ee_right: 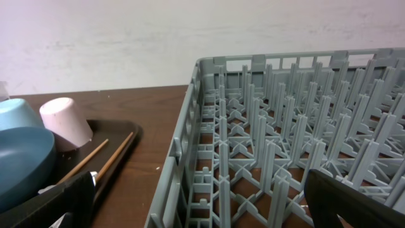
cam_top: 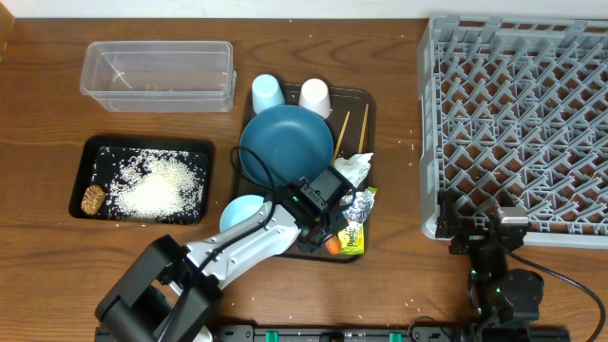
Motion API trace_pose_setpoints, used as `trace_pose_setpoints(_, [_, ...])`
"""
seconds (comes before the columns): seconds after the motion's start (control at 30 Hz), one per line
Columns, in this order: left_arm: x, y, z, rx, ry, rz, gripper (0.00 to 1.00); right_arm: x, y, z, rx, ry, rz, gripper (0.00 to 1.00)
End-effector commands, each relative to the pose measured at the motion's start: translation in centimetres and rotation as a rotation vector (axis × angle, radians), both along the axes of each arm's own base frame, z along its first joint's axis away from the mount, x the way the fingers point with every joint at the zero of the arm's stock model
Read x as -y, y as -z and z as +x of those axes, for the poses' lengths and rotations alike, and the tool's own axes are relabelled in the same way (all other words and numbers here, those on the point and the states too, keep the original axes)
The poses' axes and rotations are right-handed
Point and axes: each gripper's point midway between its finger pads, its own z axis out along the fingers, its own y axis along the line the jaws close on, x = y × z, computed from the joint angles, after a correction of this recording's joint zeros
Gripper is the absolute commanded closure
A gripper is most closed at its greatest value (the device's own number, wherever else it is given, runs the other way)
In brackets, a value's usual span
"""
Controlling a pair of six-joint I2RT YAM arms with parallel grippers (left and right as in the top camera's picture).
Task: Sort waste into correct bins and load items into the dishwasher rack
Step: 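Lift the carrot and carry it left over the black rice tray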
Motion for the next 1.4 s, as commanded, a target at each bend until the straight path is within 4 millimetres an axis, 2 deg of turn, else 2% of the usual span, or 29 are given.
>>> trace_pose_setpoints(0.0, [-0.6,0.0,0.4,0.029,0.015,0.038,0.48,0.4,0.2,0.0,-0.005,0.015,-0.009,0.01])
trace_pose_setpoints(0.23, [-1.4,0.6,0.1,0.018,0.009,0.083,0.49,0.4,0.2,0.0,-0.005,0.016,-0.010,0.01])
trace_pose_setpoints(0.5, [-1.6,2.3,-0.4,-0.033,0.006,0.109,0.51,0.4,0.2,0.0,-0.005,0.016,-0.009,0.01])
trace_pose_setpoints(0.8, [-1.5,2.2,-0.4,-0.031,0.004,0.102,0.64,0.4,0.2,0.0,-0.005,0.016,-0.009,0.01])
trace_pose_setpoints(1.0, [-1.2,0.8,0.0,0.004,0.006,0.074,0.81,0.4,0.2,0.0,-0.005,0.015,-0.009,0.01])
trace_pose_setpoints(1.07, [-1.1,0.4,0.1,0.013,0.006,0.066,0.81,0.4,0.2,0.0,-0.005,0.015,-0.009,0.01])
trace_pose_setpoints(1.2, [-1.1,0.2,0.1,0.015,0.005,0.062,0.89,0.4,0.2,0.0,-0.005,0.015,-0.009,0.01])
trace_pose_setpoints(1.37, [-0.7,-0.1,-0.2,-0.004,0.015,0.039,0.91,0.4,0.2,0.0,-0.005,0.015,-0.009,0.01])
